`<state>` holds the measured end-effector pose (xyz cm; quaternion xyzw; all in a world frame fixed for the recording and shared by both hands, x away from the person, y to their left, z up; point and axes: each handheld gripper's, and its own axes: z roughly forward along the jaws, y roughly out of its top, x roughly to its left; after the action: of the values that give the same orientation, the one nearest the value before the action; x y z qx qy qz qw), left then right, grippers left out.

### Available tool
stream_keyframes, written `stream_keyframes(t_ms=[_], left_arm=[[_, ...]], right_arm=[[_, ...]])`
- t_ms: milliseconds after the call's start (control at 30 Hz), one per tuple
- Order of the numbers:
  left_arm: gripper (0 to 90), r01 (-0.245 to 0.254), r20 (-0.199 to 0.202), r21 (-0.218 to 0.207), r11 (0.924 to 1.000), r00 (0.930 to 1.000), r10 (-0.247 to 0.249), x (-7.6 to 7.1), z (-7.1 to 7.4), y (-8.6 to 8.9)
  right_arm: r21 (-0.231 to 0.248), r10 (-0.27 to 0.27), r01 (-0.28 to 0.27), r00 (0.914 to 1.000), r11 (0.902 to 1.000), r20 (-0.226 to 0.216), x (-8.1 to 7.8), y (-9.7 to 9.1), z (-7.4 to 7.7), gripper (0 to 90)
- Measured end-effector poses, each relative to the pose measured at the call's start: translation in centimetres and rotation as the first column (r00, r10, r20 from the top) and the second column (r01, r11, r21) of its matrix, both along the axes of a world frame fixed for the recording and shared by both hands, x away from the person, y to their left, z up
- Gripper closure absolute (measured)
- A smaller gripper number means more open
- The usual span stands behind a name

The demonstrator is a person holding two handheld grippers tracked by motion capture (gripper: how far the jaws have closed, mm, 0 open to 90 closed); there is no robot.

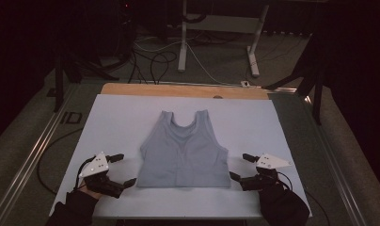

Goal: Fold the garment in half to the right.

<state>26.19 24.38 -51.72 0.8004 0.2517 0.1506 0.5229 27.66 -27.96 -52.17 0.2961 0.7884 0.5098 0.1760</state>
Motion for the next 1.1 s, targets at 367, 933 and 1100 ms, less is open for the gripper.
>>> stream_keyframes(t_ms=[367,933,1100], left_arm=[[0.4,0.046,-0.015,0.008,0.9989,0.9988,-0.046,0.1,0.1,-0.5],[0.4,0.102,0.003,0.023,0.9945,0.9947,-0.103,-0.7,1.9,-2.2],[0.4,0.110,0.003,0.035,0.9933,0.9940,-0.110,-0.8,2.9,-2.6]], right_arm=[[-0.021,0.013,-0.013,0.9999,0.9997,0.002,-0.1,0.5,-0.1,9.3],[-0.030,0.010,-0.009,0.9992,0.9995,0.039,-0.3,1.8,1.4,9.3],[-0.053,0.016,-0.013,0.9984,0.9985,0.054,0.0,2.6,2.7,9.3]])
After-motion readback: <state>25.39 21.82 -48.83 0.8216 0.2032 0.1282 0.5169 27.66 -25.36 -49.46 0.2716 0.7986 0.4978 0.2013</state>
